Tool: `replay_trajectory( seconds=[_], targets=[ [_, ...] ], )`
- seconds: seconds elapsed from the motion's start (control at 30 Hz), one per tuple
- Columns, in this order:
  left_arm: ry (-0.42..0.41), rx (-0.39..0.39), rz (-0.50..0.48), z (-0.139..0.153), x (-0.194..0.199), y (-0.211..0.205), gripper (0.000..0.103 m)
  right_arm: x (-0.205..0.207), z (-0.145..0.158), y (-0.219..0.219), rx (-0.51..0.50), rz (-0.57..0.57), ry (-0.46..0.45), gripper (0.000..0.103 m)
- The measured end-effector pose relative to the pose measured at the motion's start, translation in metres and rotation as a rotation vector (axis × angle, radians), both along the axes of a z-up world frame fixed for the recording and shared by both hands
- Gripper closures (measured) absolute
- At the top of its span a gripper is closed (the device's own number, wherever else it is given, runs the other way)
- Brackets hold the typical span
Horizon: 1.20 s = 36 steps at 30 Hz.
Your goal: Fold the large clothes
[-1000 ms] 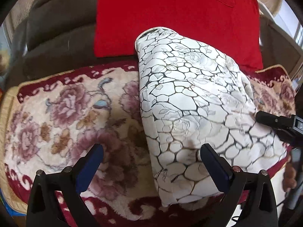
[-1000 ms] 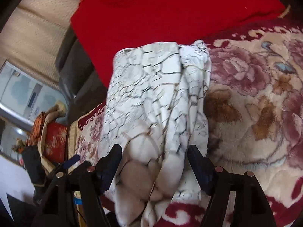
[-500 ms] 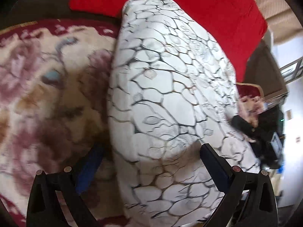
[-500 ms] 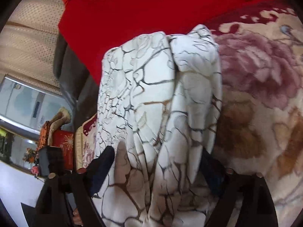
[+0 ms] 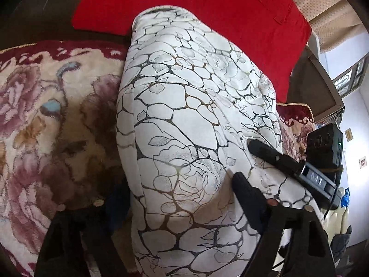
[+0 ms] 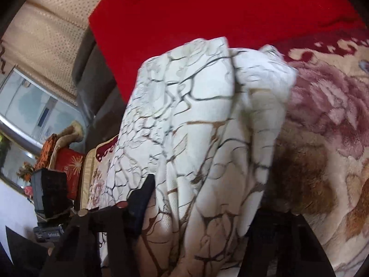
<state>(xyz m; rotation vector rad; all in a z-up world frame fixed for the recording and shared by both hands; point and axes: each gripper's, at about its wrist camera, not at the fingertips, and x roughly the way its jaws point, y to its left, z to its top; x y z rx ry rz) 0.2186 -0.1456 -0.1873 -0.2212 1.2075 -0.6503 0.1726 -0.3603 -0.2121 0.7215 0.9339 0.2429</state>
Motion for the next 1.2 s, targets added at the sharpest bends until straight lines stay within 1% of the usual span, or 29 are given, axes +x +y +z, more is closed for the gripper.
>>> replay_trajectory(
  seconds=[0.07,0.13,0.17,0.2,0.27,0.3,0.33,0.37,0.4,0.43,0.47,0.5,0.53,0.6,0.63,0.67,0.73,0.77,0.8,0.83,0.87,0.9,0.93,0.97,1.03,1.13,1.2],
  targets=[
    [-0.023,0.025,0.001,0.005,-0.005,-0.003,0.037,-0.003,0.005,0.007,0.014,0.016,-0.021,0.051],
    [-0.058,0.048,-0.01,0.015,-0.015,-0.005,0.043,-0.006,0.01,0.01,0.015,0.016,-0.026,0.053],
    [-0.073,0.056,-0.015,0.019,-0.021,-0.005,0.044,-0.008,0.014,0.012,0.028,0.016,-0.036,0.053],
    [-0.085,0.067,-0.017,0.024,-0.028,-0.006,0.044,-0.013,0.018,0.014,0.039,0.023,-0.05,0.053],
    [-0.107,0.116,-0.033,0.029,-0.041,-0.009,0.044,-0.022,0.022,0.015,0.047,0.038,-0.07,0.054],
    [-0.104,0.143,-0.04,0.028,-0.045,-0.013,0.043,-0.027,0.02,0.015,0.05,0.039,-0.072,0.054],
    [-0.095,0.164,-0.045,0.024,-0.047,-0.016,0.04,-0.031,0.015,0.011,0.054,0.033,-0.062,0.054],
    [-0.087,0.176,-0.048,0.02,-0.046,-0.018,0.033,-0.033,0.009,0.008,0.06,0.025,-0.051,0.054],
    [-0.059,0.177,-0.038,0.013,-0.041,-0.016,0.029,-0.035,0.003,0.005,0.073,0.017,-0.035,0.054],
    [-0.031,0.168,-0.025,0.009,-0.038,-0.015,0.023,-0.035,-0.003,-0.001,0.11,0.003,-0.014,0.054],
    [0.006,0.145,-0.008,0.005,-0.032,-0.011,0.022,-0.035,-0.005,-0.005,0.149,-0.013,0.004,0.052],
    [0.037,0.122,-0.001,0.002,-0.027,-0.006,0.02,-0.035,-0.005,-0.008,0.166,-0.026,0.017,0.043],
    [0.058,0.1,0.003,0.001,-0.021,0.003,0.018,-0.034,-0.001,-0.013,0.175,-0.044,0.029,0.037],
    [0.082,0.054,0.012,-0.006,-0.011,0.009,0.018,-0.034,0.006,-0.02,0.16,-0.064,0.016,0.033],
    [0.101,0.027,0.014,-0.01,-0.008,0.01,0.018,-0.034,0.008,-0.025,0.146,-0.081,0.008,0.025],
    [0.123,-0.005,0.02,-0.015,-0.006,0.011,0.018,-0.033,0.006,-0.027,0.134,-0.093,0.014,0.021],
    [0.124,-0.029,0.046,-0.02,-0.008,0.012,0.018,-0.025,-0.008,-0.025,0.137,-0.079,0.074,0.019],
    [0.106,-0.03,0.046,-0.019,-0.011,0.012,0.021,-0.022,-0.012,-0.024,0.125,-0.078,0.084,0.019],
    [0.08,-0.03,0.042,-0.015,-0.017,0.011,0.025,-0.022,-0.009,-0.018,0.088,-0.069,0.063,0.021],
    [0.052,-0.025,0.036,-0.011,-0.022,0.011,0.034,-0.021,-0.005,-0.012,0.092,-0.033,0.04,0.033],
    [0.034,-0.019,0.032,-0.008,-0.027,0.011,0.043,-0.02,-0.004,-0.007,0.115,-0.001,0.025,0.037],
    [0.029,-0.018,0.033,-0.006,-0.03,0.011,0.047,-0.019,-0.001,-0.001,0.103,0.007,0.02,0.042],
    [0.027,-0.022,0.035,-0.004,-0.032,0.013,0.051,-0.019,0.005,0.008,0.051,0.014,0.014,0.046],
    [0.02,-0.025,0.035,-0.001,-0.035,0.015,0.054,-0.019,0.01,0.011,0.025,0.021,0.006,0.047],
    [-0.006,-0.013,0.031,0.008,-0.046,0.02,0.055,-0.02,0.022,0.019,0.013,0.034,-0.021,0.051],
    [-0.067,0.016,0.041,0.025,-0.06,0.035,0.056,-0.024,0.039,0.03,-0.025,0.06,-0.053,0.052],
    [-0.118,0.04,0.068,0.038,-0.069,0.049,0.056,-0.026,0.049,0.038,-0.027,0.088,-0.074,0.052]
  ],
)
